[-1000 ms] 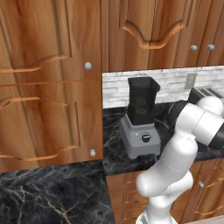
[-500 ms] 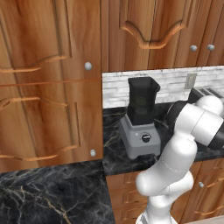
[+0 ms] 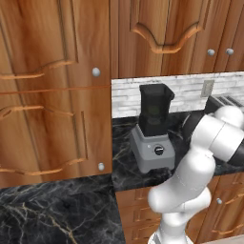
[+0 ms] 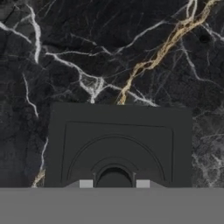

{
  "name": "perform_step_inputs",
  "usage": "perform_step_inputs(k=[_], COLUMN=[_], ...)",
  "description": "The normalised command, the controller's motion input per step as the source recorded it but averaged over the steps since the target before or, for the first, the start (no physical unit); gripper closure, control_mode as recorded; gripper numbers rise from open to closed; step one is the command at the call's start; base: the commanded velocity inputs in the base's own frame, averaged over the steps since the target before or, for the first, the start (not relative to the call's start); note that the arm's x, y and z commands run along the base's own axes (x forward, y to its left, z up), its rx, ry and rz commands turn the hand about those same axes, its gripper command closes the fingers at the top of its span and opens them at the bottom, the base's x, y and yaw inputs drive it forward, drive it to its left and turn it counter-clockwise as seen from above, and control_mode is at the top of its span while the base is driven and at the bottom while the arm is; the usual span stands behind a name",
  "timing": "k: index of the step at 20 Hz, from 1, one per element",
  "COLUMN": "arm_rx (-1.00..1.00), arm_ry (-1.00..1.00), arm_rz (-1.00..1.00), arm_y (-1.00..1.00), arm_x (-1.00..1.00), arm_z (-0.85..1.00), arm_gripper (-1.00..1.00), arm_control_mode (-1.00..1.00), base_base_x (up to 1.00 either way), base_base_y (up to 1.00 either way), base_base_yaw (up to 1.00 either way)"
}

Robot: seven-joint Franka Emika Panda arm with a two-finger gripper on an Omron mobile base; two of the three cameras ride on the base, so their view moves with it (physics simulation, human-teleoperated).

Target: Open the blender lid, put the kiwi in the blender, close the lid, and start the blender.

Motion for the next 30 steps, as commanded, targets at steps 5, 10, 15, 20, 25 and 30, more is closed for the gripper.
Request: perform_step_inputs(k=[5,10,15,20,25,30], arm_rx=[0.0,-0.08,-0.15,-0.15,-0.09,-0.04], arm_ry=[-0.15,-0.14,-0.12,-0.15,-0.17,-0.16], arm_rz=[0.0,0.0,0.03,0.09,0.1,0.11], arm_y=[0.0,0.1,0.44,0.52,0.25,0.39], arm_x=[-0.48,-0.39,-0.12,-0.11,-0.45,-0.56], arm_z=[0.94,1.0,1.0,1.0,1.0,0.94], arm_gripper=[1.0,1.0,1.0,1.0,1.0,1.0], arm_control_mode=[-1.0,-1.0,-1.0,-1.0,-1.0,-1.0], base_base_x=[0.0,0.0,0.0,0.0,0.0,0.0], base_base_y=[0.0,0.0,0.0,0.0,0.0,0.0], base_base_yaw=[0.0,0.0,0.0,0.0,0.0,0.0])
